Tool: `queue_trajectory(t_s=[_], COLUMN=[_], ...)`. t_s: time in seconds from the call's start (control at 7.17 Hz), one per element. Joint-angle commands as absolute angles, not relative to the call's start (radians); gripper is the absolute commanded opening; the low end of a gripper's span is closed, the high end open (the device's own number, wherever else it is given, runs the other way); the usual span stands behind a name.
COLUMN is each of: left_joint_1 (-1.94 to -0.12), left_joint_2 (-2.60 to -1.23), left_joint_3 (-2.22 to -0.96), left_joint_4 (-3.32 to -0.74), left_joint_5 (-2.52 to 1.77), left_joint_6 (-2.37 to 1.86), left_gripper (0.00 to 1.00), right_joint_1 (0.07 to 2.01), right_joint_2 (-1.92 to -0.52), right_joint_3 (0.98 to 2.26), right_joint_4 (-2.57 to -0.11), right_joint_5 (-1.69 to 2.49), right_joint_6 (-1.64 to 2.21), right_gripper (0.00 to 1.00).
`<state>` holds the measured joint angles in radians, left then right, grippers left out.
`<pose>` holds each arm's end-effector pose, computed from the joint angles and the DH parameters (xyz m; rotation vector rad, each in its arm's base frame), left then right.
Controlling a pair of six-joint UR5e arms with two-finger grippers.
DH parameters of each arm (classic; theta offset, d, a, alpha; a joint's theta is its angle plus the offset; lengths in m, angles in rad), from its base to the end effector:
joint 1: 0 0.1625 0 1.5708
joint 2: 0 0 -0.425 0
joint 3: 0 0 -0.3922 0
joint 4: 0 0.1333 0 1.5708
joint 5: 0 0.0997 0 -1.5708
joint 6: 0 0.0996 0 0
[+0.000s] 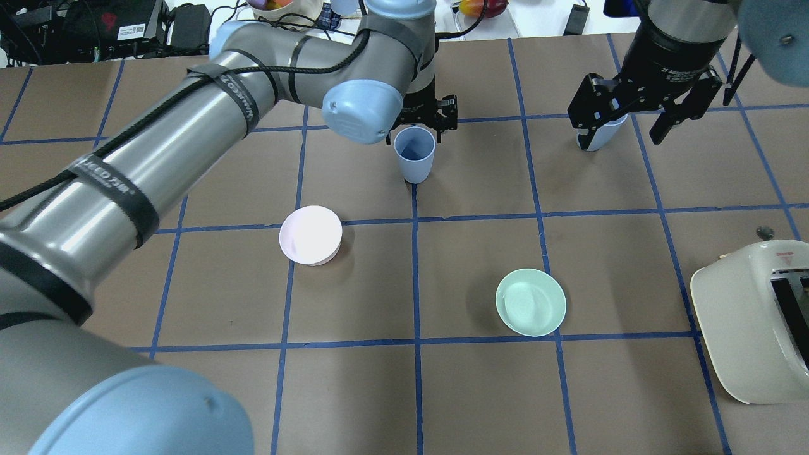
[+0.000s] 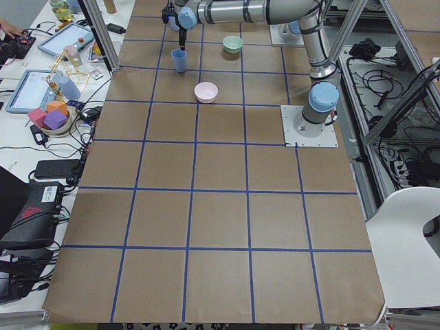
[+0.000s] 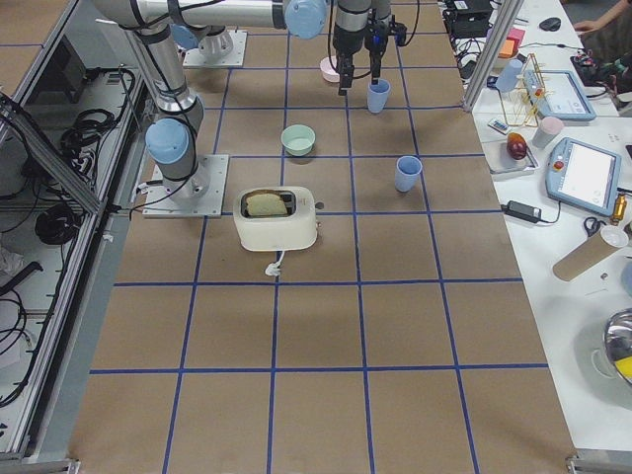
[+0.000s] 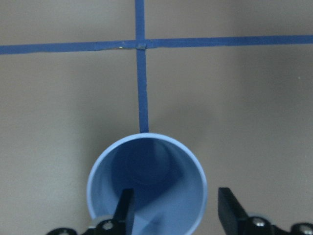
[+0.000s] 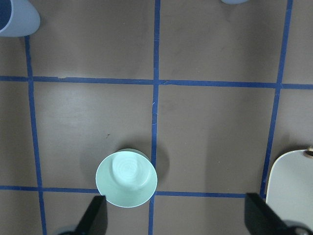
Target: Stack blue cups with both arms
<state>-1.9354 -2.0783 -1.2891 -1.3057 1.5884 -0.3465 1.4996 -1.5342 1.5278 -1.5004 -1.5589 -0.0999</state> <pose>-0.3698 -0.5999 0.3505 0.0279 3.1379 -0.0674 0.0985 -0.5092 0.4840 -0.0442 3.1224 0.0980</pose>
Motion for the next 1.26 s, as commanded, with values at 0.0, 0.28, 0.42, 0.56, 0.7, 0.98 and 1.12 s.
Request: queue_trajectory(t_s=[0.0, 0.28, 0.42, 0.56, 0.7, 0.98, 1.12], left_joint_1=[-1.893, -1.846, -1.823, -1.768, -1.679, -1.623, -1.632], left_joint_2=[-1.9, -1.739, -1.668, -1.631, -1.615, -1.63, -1.641], left_joint_3=[-1.295, -1.484, -1.596, -1.664, -1.655, -1.555, -1.539], left_joint_4=[-1.642, -1.672, -1.555, -1.391, -1.356, -1.513, -1.573], left_joint_5=[1.594, 1.589, 1.589, 1.591, 1.583, 1.582, 1.575], left_joint_6=[-0.319, -0.255, -0.253, -0.241, -0.121, -0.086, -0.095], left_gripper=[1.0, 1.0, 1.0, 1.0, 1.0, 1.0, 1.0], right_joint_1=[1.432, 1.388, 1.387, 1.384, 1.378, 1.374, 1.358], right_joint_2=[-1.513, -1.403, -1.349, -1.286, -1.244, -1.14, -1.088], right_joint_3=[1.534, 1.534, 1.539, 1.531, 1.531, 1.528, 1.523], right_joint_4=[-1.57, -1.804, -1.886, -1.966, -2.068, -2.232, -2.287], right_joint_5=[-1.558, -1.565, -1.575, -1.6, -1.618, -1.657, -1.654], right_joint_6=[-0.103, -0.106, -0.116, -0.129, -0.146, -0.147, -0.149], right_gripper=[1.0, 1.0, 1.0, 1.0, 1.0, 1.0, 1.0])
